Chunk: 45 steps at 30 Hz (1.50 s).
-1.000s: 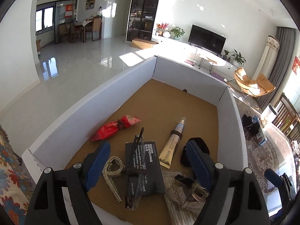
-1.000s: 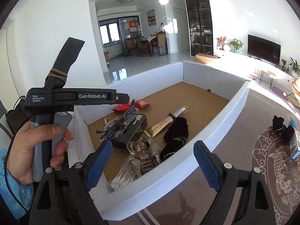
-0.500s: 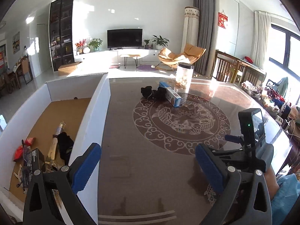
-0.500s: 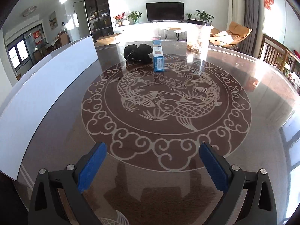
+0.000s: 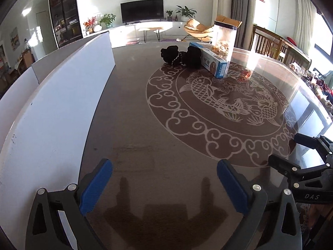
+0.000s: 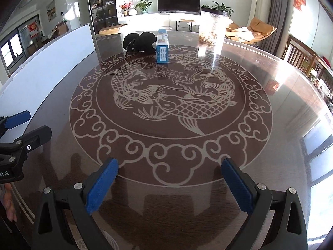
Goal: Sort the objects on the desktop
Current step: 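Move the right gripper back to the table and grasp the blue-white box, then grasp the black fabric item with the left gripper while the right holds the box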
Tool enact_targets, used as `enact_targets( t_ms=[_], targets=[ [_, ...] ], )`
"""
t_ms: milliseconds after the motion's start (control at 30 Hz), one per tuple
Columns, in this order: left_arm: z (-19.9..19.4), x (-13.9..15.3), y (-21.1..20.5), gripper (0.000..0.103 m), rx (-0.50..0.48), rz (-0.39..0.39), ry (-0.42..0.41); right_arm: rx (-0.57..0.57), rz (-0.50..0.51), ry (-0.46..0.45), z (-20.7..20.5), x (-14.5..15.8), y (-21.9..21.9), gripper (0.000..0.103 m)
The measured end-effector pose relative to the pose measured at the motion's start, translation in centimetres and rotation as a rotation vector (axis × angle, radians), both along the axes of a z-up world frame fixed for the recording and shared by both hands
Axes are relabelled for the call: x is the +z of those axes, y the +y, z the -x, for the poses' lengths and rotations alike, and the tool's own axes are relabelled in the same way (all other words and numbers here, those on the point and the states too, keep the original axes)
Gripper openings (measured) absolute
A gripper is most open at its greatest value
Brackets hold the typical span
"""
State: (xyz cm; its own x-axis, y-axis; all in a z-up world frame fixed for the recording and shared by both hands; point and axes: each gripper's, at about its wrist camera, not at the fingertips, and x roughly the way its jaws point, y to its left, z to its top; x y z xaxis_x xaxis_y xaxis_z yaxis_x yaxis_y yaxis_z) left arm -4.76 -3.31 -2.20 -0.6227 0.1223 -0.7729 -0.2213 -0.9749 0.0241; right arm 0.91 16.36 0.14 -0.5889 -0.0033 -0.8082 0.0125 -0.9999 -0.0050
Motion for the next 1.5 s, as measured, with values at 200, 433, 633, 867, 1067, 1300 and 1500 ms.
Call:
enact_targets(
  t_ms=[200, 433, 633, 867, 1067, 1300, 1500],
  targets=[
    [0.5, -0.6, -1.0, 0.102, 0.027, -0.051, -0.038, 0.024, -0.001, -0.010, 1.3, -0.2, -0.4, 0.102],
    [0.6, -1.0, -1.5, 0.102, 0.045, -0.075, -0.066, 0.091, -0.004, -0.016, 8.8, -0.4, -1.4, 0.103],
    [0.9, -1.2, -0.6, 0.102, 0.043, -0.016, -0.074, 0.066, -0.004, -0.016, 16.3, -0.6, -1.5, 0.103],
    [0.8, -1.0, -0.9, 0.102, 0.043, -0.031, -0.072, 0.066, -0.003, -0.001, 21.8, -0.4, -1.4, 0.091],
    [0.8, -1.0, -0.6, 0.103, 0.040, -0.007, -0.077, 0.110, -0.006, 0.052, 22.6, 0.3, -1.5, 0.023],
    [0.8, -1.0, -0.5, 0.103, 0.035, -0.001, -0.080, 0.091, 0.012, 0.052, 18.2, 0.2, 2.2, 0.023],
    [2.0, -1.1, 0.1, 0.103, 0.103, -0.006, -0.088, 0.070, -0.013, 0.051, 9.5, 0.1, 7.6, 0.024]
  ],
)
